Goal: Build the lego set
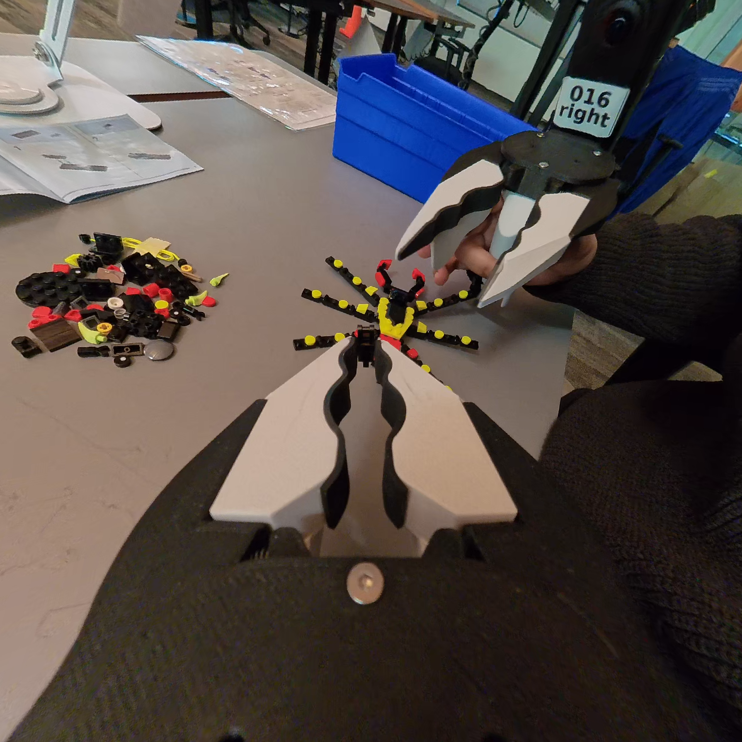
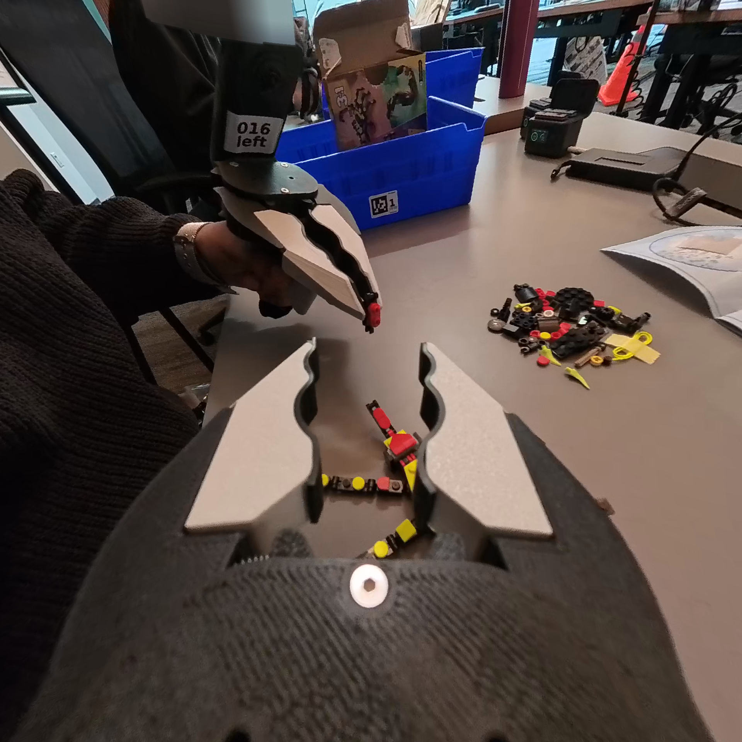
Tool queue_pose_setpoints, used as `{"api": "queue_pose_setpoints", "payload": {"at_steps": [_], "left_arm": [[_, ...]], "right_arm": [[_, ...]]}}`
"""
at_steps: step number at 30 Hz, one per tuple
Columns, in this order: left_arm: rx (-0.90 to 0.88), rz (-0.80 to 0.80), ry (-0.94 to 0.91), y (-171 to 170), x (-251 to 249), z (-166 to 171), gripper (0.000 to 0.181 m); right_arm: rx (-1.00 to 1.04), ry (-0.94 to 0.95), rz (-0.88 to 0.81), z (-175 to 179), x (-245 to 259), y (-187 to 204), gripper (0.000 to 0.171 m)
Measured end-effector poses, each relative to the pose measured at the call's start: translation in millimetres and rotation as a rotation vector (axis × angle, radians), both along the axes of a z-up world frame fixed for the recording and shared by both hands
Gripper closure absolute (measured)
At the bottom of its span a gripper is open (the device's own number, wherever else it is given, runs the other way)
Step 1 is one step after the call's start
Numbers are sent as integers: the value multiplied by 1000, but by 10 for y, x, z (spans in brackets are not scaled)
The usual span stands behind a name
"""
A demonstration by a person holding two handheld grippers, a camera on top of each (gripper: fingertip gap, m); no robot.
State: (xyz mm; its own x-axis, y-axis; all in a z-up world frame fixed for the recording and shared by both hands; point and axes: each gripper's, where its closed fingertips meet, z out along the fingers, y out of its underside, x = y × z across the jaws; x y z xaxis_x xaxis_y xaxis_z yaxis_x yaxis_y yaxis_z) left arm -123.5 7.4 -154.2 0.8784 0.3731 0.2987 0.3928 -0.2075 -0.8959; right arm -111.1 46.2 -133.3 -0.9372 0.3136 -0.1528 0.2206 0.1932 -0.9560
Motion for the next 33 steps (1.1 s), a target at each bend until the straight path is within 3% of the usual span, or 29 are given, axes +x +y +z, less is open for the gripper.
{"api": "queue_pose_setpoints", "payload": {"at_steps": [16,33], "left_arm": [[23,-10,5,7,17,41,176],[128,-90,28,75,168,233,176]], "right_arm": [[34,51,20,-14,47,-13,140],[-29,-30,69,67,132,-6,154]]}}
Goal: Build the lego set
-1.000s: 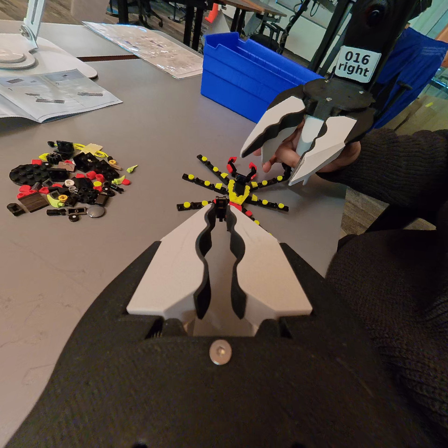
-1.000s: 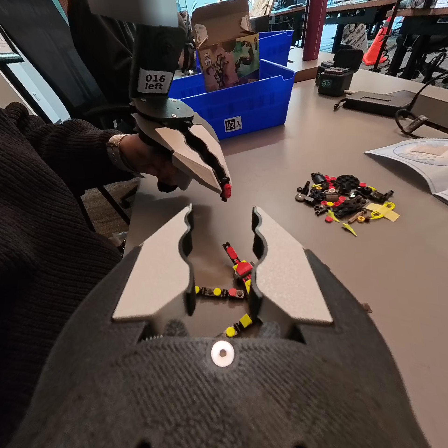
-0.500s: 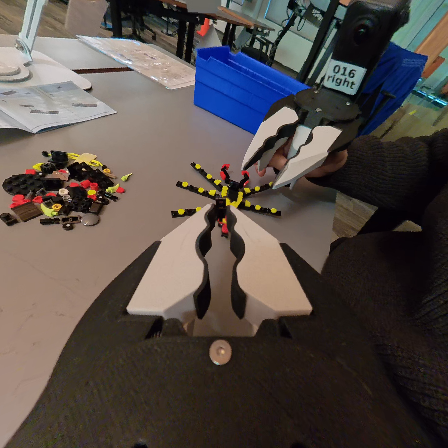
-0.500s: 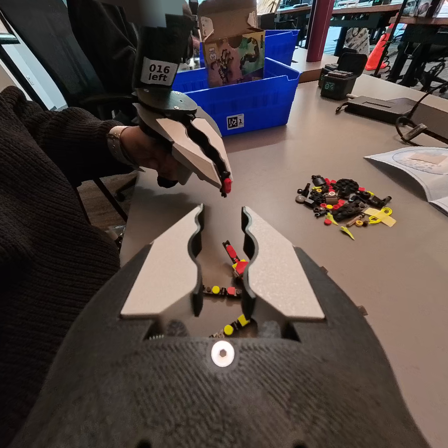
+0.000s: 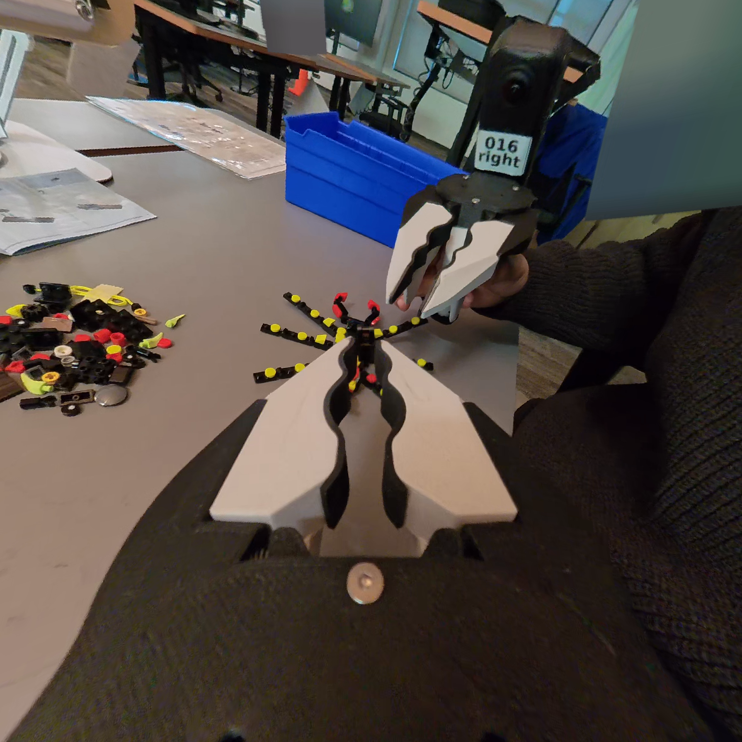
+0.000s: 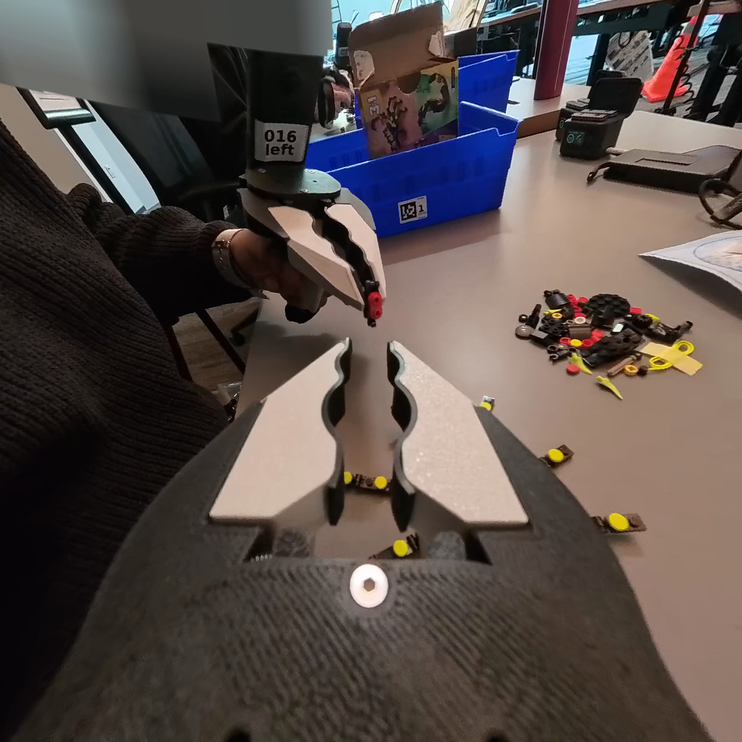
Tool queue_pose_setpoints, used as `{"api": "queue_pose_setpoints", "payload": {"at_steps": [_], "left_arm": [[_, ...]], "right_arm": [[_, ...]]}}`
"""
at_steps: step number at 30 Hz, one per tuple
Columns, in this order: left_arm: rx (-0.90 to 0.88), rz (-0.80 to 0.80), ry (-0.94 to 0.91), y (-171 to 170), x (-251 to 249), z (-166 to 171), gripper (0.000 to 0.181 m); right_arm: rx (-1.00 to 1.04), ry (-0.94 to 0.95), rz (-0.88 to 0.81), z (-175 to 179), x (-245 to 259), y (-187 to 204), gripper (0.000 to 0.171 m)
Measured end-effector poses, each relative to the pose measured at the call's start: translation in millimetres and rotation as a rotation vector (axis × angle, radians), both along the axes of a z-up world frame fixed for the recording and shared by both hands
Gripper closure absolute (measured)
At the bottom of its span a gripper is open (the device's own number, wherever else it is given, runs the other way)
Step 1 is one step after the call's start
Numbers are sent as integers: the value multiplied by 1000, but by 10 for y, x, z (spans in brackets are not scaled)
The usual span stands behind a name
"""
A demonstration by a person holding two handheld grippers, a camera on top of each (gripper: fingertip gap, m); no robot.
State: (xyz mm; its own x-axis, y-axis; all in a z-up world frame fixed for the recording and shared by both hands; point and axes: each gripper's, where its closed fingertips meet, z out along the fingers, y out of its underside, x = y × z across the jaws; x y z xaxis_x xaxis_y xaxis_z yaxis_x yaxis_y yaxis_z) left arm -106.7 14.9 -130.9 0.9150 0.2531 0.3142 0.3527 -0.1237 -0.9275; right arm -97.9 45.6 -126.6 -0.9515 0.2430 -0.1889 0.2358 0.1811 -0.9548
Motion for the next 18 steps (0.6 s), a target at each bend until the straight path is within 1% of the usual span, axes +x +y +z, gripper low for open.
{"api": "queue_pose_setpoints", "payload": {"at_steps": [10,18], "left_arm": [[35,-67,-21,99,124,27,176],[45,-110,-45,149,199,19,176]], "right_arm": [[5,-51,49,-69,84,-115,155],[-28,-59,52,-15,95,-125,155]]}}
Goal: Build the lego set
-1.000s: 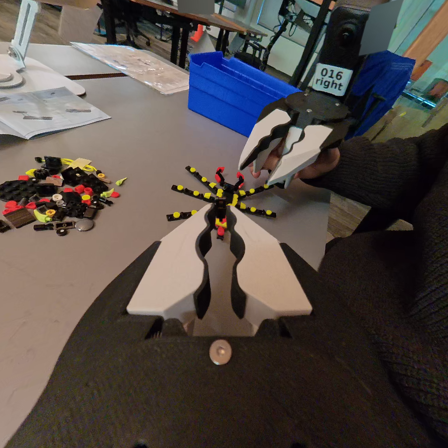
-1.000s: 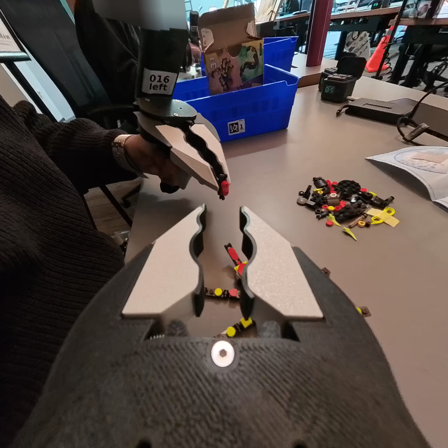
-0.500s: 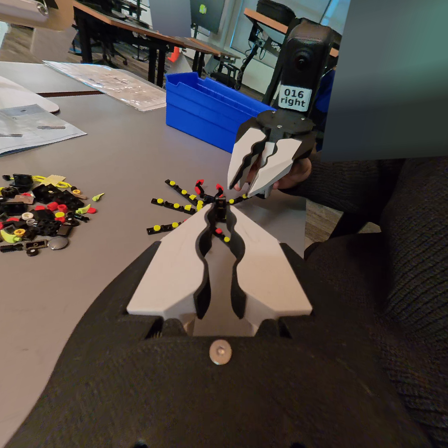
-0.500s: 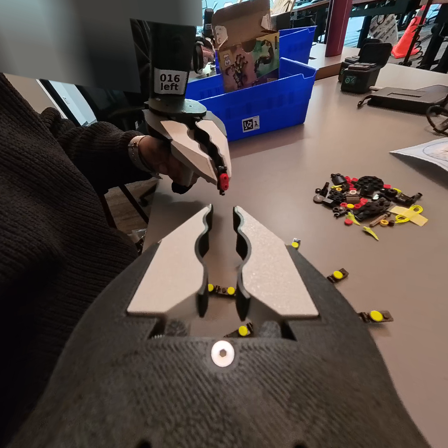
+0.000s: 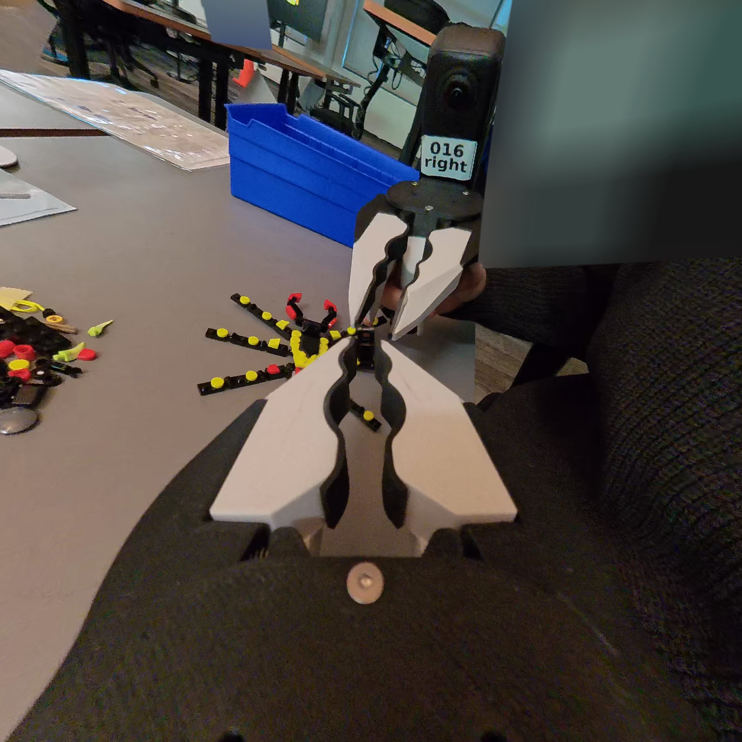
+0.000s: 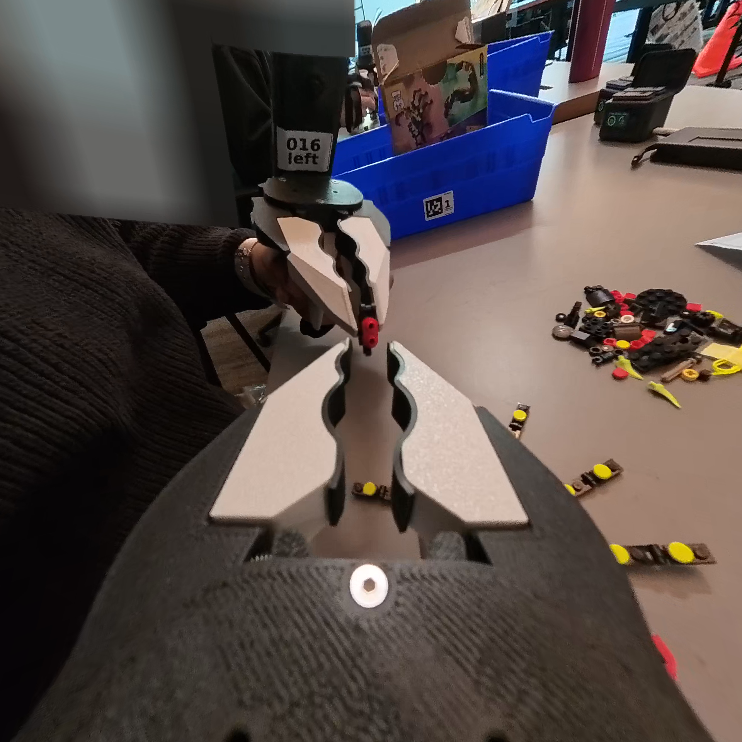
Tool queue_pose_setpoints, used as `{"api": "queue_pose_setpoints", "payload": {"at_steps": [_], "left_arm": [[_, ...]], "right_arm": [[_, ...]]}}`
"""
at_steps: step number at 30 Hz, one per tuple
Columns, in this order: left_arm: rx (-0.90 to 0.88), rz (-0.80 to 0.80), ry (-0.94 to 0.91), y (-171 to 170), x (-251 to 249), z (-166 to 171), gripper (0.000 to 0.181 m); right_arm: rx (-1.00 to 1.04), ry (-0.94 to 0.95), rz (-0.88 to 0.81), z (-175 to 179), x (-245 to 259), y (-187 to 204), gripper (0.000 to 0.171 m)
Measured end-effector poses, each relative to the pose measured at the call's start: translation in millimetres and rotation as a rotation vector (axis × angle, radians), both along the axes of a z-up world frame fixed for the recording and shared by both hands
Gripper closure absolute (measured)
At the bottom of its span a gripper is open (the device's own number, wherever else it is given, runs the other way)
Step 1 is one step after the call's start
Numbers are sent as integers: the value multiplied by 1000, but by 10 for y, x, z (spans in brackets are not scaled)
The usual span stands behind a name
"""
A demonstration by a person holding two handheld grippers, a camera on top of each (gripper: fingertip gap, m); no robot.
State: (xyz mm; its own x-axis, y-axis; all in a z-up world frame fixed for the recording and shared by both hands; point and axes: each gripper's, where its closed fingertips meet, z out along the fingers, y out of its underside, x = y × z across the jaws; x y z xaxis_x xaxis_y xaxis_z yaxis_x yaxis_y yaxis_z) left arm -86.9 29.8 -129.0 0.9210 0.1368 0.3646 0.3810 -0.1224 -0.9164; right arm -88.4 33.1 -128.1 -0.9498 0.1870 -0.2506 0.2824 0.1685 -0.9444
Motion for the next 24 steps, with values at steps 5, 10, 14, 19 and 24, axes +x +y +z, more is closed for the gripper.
{"api": "queue_pose_setpoints", "payload": {"at_steps": [5,10,14,19,24], "left_arm": [[16,-29,-8,38,65,25,176],[25,-44,-14,50,98,37,176],[30,-57,-29,49,115,39,176],[28,-69,-35,51,134,46,176],[81,-61,-113,41,101,149,175]], "right_arm": [[7,-7,20,-22,36,-23,154],[-1,-21,51,-17,91,-49,161],[-7,-36,61,-14,107,-51,164],[-26,-95,79,-5,124,-46,164],[-121,-213,70,112,90,-47,165]]}}
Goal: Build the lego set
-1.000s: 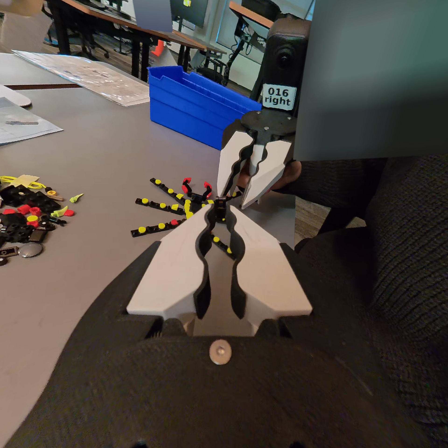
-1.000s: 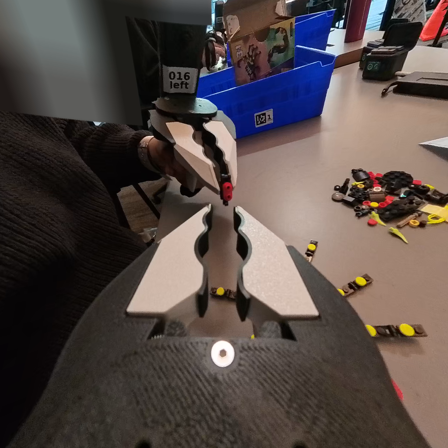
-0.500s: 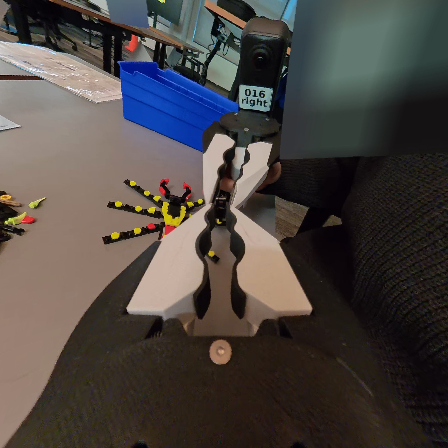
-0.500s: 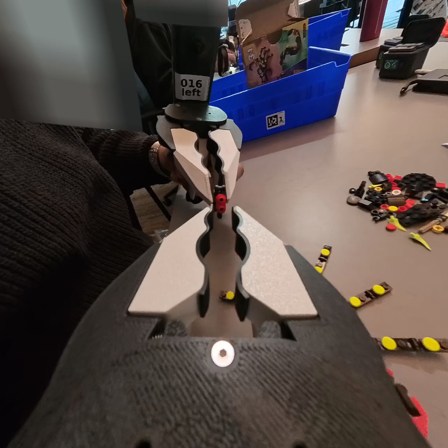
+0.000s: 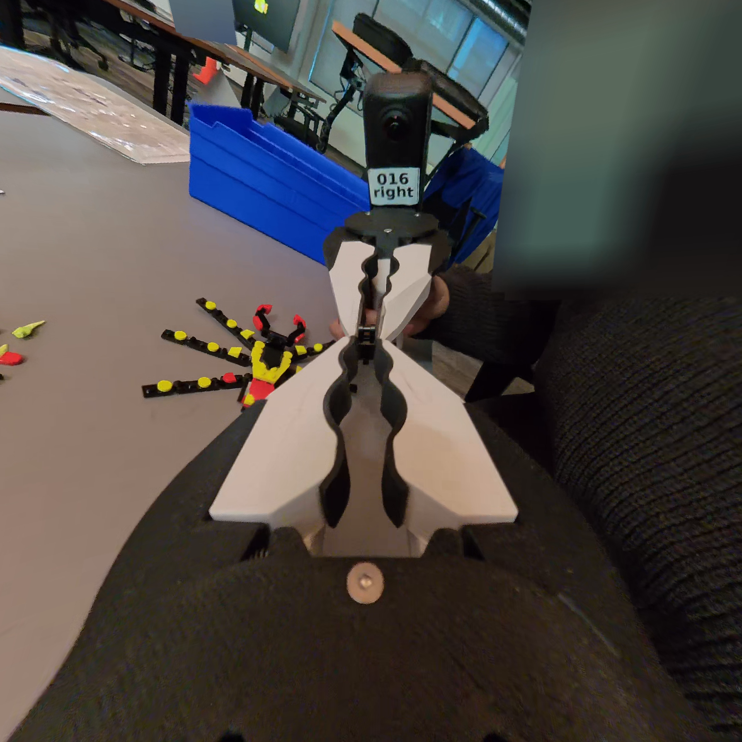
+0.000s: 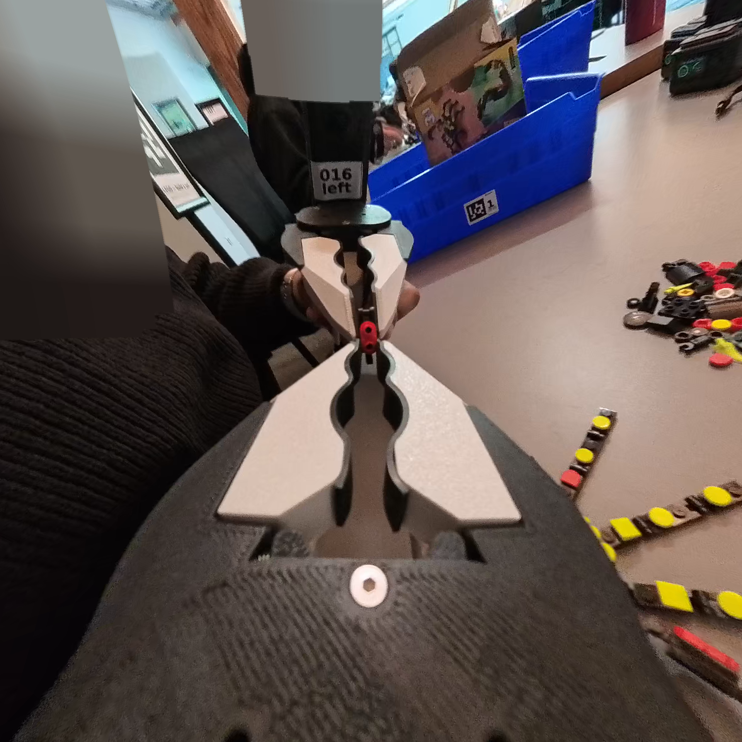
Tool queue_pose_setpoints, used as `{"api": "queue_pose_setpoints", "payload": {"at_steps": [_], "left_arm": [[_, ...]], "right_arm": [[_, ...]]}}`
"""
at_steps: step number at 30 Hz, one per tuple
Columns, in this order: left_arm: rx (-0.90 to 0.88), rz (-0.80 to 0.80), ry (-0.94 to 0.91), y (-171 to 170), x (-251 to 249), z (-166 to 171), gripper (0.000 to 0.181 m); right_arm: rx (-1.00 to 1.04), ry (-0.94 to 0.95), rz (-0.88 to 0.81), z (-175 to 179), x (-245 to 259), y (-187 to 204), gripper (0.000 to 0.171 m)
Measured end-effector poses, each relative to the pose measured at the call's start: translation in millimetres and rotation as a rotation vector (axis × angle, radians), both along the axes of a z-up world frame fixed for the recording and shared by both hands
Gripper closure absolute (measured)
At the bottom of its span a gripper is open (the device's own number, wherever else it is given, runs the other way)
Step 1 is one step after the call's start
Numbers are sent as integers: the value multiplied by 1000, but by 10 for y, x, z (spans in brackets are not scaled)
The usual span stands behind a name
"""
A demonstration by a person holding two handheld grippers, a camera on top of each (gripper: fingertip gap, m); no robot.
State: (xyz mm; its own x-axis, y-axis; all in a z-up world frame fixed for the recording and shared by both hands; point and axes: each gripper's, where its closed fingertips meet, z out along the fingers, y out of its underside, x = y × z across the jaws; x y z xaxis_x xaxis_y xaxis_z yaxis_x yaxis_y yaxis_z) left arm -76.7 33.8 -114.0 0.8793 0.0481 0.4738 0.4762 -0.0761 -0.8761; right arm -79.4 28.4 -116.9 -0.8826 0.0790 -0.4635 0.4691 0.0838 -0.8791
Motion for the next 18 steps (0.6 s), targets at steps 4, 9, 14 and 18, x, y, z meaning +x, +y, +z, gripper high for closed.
{"api": "queue_pose_setpoints", "payload": {"at_steps": [4,9,14,18], "left_arm": [[-10,8,-25,4,-16,2,174],[22,16,-65,1,-40,53,173],[30,38,-83,1,-79,64,173],[64,49,-128,-5,-112,92,174]], "right_arm": [[-20,-57,-11,25,-31,9,165],[-72,-139,-26,86,-70,15,166],[-135,-242,-40,110,-116,23,166],[-196,-316,-50,135,-153,23,166]]}}
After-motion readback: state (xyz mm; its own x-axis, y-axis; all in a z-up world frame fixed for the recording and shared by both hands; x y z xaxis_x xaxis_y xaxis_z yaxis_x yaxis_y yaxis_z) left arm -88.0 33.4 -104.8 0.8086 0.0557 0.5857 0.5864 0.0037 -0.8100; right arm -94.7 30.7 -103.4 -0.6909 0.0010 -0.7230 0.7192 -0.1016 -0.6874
